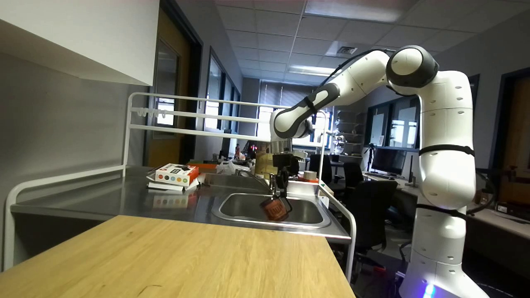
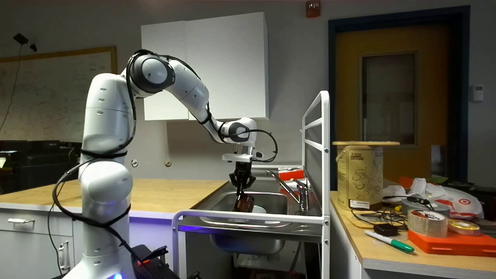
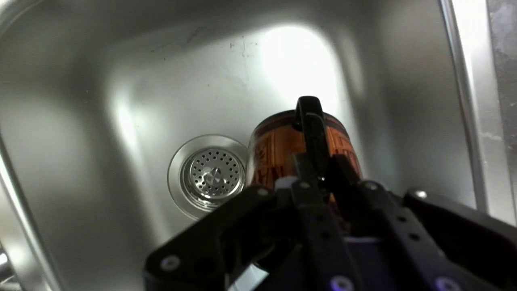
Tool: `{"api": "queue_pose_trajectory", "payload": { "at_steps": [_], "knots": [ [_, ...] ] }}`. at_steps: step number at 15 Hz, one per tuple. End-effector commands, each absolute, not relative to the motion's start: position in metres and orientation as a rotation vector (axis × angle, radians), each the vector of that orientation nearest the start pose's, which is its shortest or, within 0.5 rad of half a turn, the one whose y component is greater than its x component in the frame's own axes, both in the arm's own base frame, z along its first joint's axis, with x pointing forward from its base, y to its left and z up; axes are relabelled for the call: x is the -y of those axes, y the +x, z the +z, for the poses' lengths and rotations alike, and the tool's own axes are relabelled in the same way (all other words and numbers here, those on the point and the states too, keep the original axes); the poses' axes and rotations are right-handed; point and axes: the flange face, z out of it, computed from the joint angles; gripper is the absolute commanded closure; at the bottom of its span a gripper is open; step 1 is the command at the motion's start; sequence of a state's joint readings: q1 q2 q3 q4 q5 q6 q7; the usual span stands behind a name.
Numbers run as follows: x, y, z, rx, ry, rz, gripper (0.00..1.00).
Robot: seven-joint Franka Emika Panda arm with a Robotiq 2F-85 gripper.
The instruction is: Take the brown mug out of the sink
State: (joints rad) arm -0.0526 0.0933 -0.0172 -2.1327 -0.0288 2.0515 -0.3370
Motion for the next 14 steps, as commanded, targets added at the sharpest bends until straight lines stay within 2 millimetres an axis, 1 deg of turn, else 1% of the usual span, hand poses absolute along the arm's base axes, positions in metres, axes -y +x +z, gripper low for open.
{"api": "queue_pose_trajectory", "payload": {
  "at_steps": [1,3,5,9,11,14],
  "knots": [
    [0.029,0.537,0.386,0.466,-3.09,0.111,0.85],
    [0.017,0.543,0.395,0.491,-3.1,0.046,0.85],
    [-0.004,0.548,0.401,0.552,-3.115,-0.011,0.86],
    [-0.057,0.557,0.406,0.691,-3.109,-0.068,0.86],
    [-0.083,0.558,0.41,0.753,-3.111,-0.081,0.86],
    [-0.116,0.556,0.423,0.863,-3.126,-0.123,0.86]
  ]
}}
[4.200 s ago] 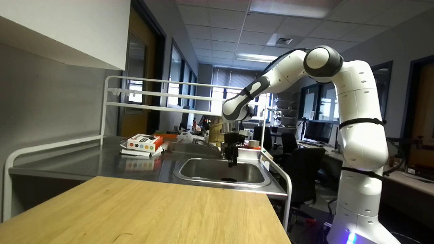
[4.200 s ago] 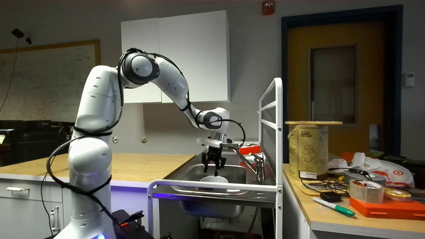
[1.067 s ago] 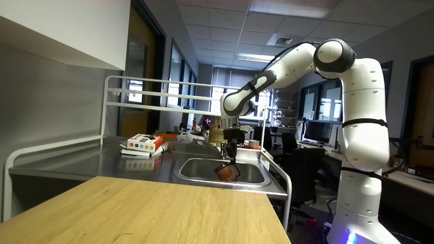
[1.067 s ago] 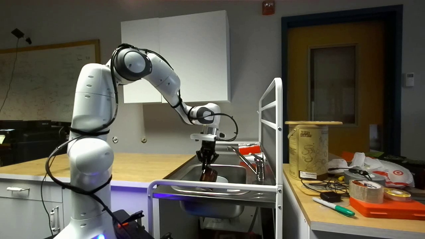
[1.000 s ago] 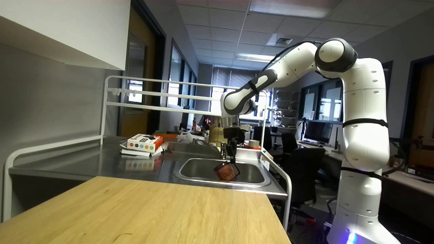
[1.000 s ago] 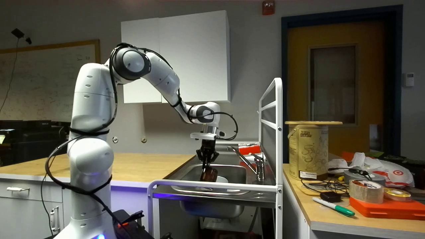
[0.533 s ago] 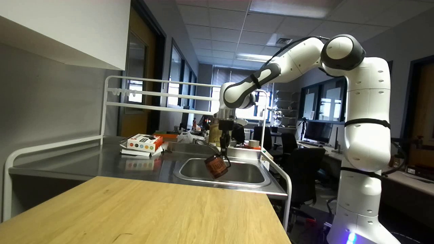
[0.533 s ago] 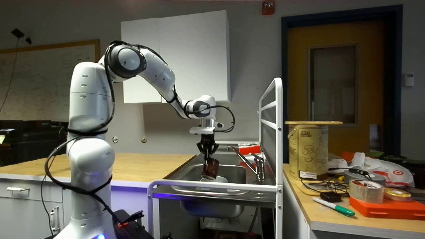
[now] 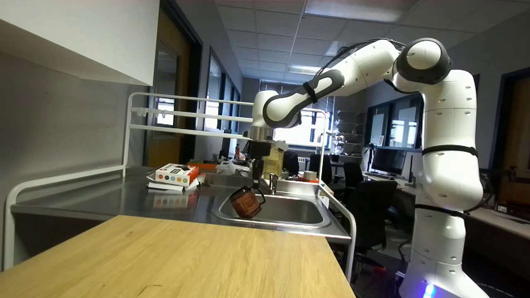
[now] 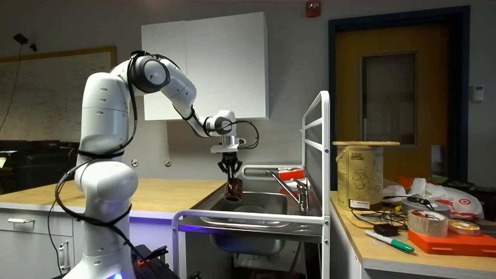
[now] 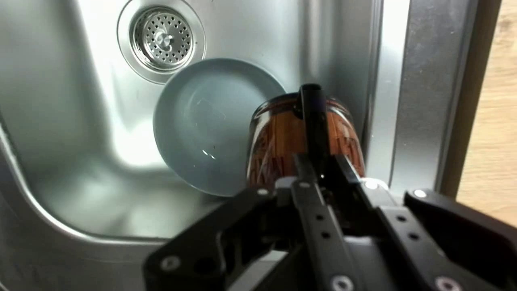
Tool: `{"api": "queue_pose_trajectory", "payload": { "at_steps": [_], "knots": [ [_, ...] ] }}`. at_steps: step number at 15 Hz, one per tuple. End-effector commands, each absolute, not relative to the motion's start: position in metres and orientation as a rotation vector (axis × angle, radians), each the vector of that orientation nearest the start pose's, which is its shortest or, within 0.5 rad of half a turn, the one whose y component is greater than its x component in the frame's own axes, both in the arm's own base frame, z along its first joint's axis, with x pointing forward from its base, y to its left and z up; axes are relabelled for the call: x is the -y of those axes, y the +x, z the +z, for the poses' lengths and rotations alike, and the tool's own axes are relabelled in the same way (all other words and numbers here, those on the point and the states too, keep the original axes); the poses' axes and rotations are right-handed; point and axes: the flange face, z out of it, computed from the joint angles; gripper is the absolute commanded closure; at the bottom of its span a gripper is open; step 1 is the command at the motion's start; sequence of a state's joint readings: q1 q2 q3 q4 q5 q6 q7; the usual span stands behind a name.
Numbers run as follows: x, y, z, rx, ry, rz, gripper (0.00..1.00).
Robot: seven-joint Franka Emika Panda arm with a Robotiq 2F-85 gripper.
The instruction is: Take the brown mug out of the sink
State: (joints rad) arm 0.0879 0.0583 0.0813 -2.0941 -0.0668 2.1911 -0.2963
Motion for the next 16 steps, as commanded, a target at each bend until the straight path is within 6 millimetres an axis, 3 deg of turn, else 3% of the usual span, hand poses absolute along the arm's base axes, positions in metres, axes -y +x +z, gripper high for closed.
{"api": "queue_pose_trajectory", "payload": {
  "at_steps": [1,6,11,14,16],
  "knots": [
    [-0.125,0.555,0.428,0.893,-3.129,-0.142,0.86],
    [-0.161,0.567,0.448,0.989,-3.09,-0.243,0.86],
    [-0.19,0.583,0.453,1.054,-3.043,-0.332,0.86],
    [-0.188,0.602,0.444,0.981,-2.995,-0.447,0.86],
    [-0.175,0.617,0.432,0.869,-2.972,-0.524,0.85]
  ]
}}
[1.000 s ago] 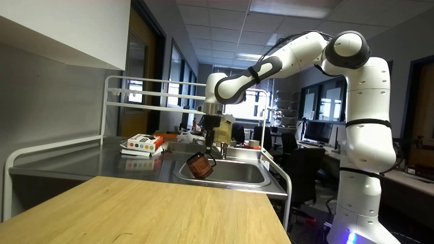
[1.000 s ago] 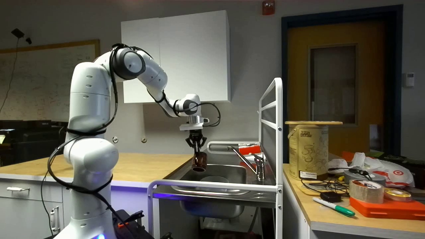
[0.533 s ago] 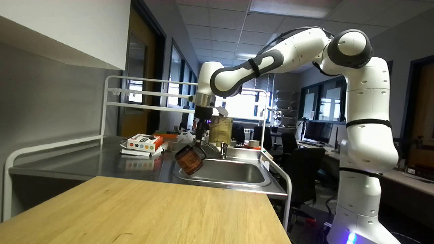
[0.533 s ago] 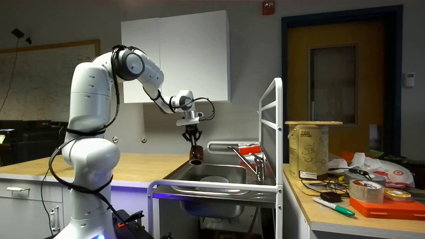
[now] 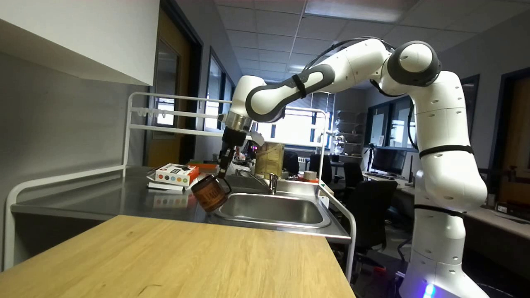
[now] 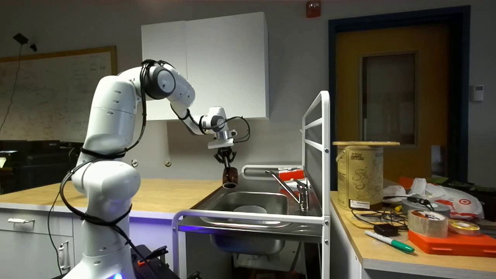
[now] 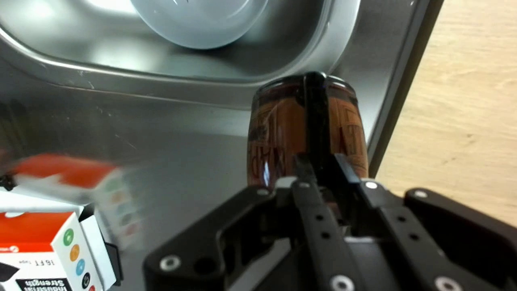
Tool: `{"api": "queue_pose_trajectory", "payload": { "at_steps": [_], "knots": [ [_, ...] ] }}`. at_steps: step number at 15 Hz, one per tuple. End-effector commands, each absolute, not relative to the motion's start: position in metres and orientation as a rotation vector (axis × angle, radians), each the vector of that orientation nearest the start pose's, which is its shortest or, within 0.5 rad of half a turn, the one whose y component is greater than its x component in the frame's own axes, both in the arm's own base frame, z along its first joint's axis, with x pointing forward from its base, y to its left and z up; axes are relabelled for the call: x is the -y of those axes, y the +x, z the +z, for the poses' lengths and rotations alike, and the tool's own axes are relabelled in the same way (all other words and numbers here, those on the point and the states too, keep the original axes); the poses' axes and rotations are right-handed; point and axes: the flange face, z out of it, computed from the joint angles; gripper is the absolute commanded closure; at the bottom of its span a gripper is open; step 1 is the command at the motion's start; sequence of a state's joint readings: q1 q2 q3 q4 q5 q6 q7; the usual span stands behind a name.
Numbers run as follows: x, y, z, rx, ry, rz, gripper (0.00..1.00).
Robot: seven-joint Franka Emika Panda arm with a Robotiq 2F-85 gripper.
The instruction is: Take the brown mug out of the sink
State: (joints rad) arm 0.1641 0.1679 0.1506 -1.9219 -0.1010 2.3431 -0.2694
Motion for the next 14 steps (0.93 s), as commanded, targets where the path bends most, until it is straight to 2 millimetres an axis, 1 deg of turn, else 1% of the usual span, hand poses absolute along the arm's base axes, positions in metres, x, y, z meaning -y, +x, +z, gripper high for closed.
{"api": "queue_pose_trajectory", "payload": {
  "at_steps": [1,2,5,8,11,14],
  "knots": [
    [-0.168,0.624,0.426,0.813,-2.962,-0.574,0.85],
    [-0.158,0.631,0.418,0.757,-2.956,-0.616,0.85],
    [-0.128,0.649,0.406,0.621,-2.95,-0.742,0.85],
    [-0.102,0.658,0.392,0.516,-2.958,-0.817,0.86],
    [-0.079,0.661,0.378,0.436,-2.98,-0.849,0.85],
    [-0.061,0.658,0.369,0.382,-3.005,-0.853,0.86]
  ]
}}
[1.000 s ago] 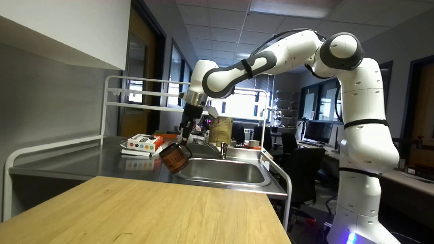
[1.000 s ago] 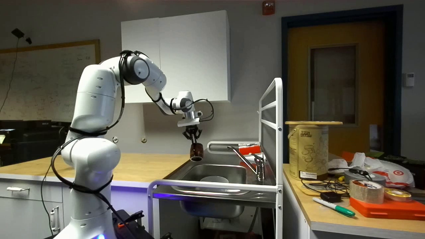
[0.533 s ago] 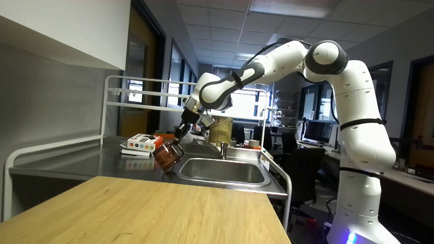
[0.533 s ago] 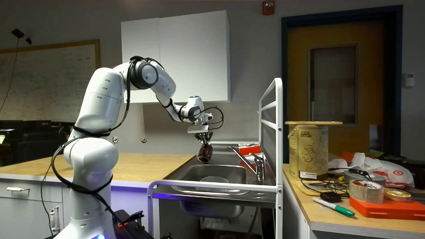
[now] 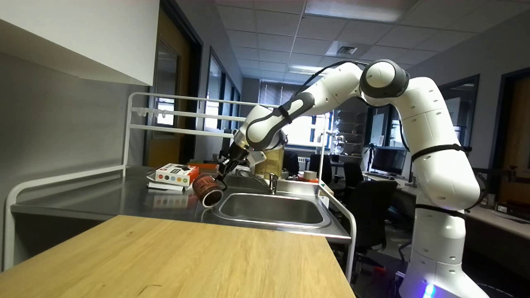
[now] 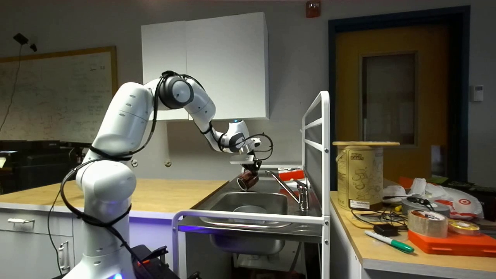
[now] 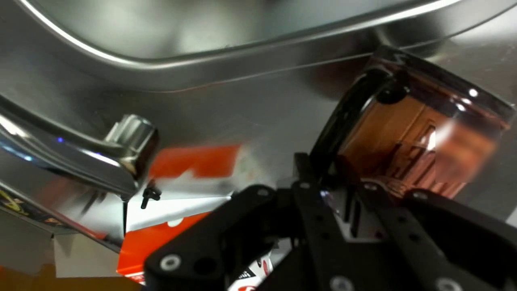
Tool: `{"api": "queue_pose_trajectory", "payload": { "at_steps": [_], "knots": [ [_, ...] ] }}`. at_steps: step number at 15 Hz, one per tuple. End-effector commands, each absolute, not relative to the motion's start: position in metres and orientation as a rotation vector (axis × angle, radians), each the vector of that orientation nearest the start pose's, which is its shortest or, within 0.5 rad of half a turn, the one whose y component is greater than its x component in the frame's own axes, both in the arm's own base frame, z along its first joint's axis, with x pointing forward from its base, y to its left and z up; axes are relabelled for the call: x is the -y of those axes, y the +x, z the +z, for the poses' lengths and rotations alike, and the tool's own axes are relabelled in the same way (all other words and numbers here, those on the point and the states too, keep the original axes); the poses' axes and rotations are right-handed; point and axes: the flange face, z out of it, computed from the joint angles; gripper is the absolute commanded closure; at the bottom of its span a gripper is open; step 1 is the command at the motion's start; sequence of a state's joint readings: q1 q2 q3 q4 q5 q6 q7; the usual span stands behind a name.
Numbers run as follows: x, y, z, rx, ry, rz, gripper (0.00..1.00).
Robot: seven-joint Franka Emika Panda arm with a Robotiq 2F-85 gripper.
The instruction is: Take the brown mug out of the sink
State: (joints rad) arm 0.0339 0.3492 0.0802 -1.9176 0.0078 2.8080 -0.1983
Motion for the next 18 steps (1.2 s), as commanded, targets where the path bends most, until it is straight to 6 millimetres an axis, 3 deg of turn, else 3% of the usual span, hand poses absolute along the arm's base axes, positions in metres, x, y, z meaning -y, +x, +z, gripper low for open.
{"api": "queue_pose_trajectory", "payload": {
  "at_steps": [1,7,8,10,13,18],
  "knots": [
    [-0.057,0.656,0.367,0.369,-3.009,-0.855,0.86],
    [-0.048,0.646,0.349,0.375,-3.061,-0.788,0.87],
    [-0.046,0.644,0.347,0.376,-3.074,-0.773,0.6],
    [-0.045,0.639,0.344,0.386,-3.12,-0.708,0.61],
    [-0.047,0.63,0.346,0.423,-3.18,-0.629,0.42],
    [-0.065,0.61,0.372,0.494,-3.247,-0.566,0.04]
  ]
}}
